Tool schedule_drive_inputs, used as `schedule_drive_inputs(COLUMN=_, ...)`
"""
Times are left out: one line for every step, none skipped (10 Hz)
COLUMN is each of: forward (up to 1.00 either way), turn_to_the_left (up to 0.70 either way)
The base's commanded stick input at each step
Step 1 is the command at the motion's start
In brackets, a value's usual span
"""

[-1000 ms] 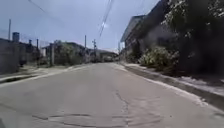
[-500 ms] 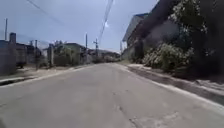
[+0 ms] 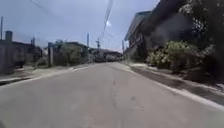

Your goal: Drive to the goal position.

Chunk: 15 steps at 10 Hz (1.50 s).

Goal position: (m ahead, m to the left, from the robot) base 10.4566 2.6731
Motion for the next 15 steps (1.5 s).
schedule_drive_inputs(forward=1.0, turn_to_the_left=-0.39)
schedule_drive_inputs(forward=1.0, turn_to_the_left=-0.29)
schedule_drive_inputs(forward=1.0, turn_to_the_left=0.01)
schedule_drive_inputs(forward=1.0, turn_to_the_left=0.01)
schedule_drive_inputs(forward=1.0, turn_to_the_left=0.01)
schedule_drive_inputs(forward=1.0, turn_to_the_left=0.01)
schedule_drive_inputs(forward=1.0, turn_to_the_left=0.01)
schedule_drive_inputs(forward=1.0, turn_to_the_left=0.01)
schedule_drive_inputs(forward=1.0, turn_to_the_left=0.01)
schedule_drive_inputs(forward=1.0, turn_to_the_left=0.01)
schedule_drive_inputs(forward=1.0, turn_to_the_left=0.01)
schedule_drive_inputs(forward=1.0, turn_to_the_left=0.01)
schedule_drive_inputs(forward=1.0, turn_to_the_left=0.01)
schedule_drive_inputs(forward=1.0, turn_to_the_left=0.01)
schedule_drive_inputs(forward=1.0, turn_to_the_left=0.01)
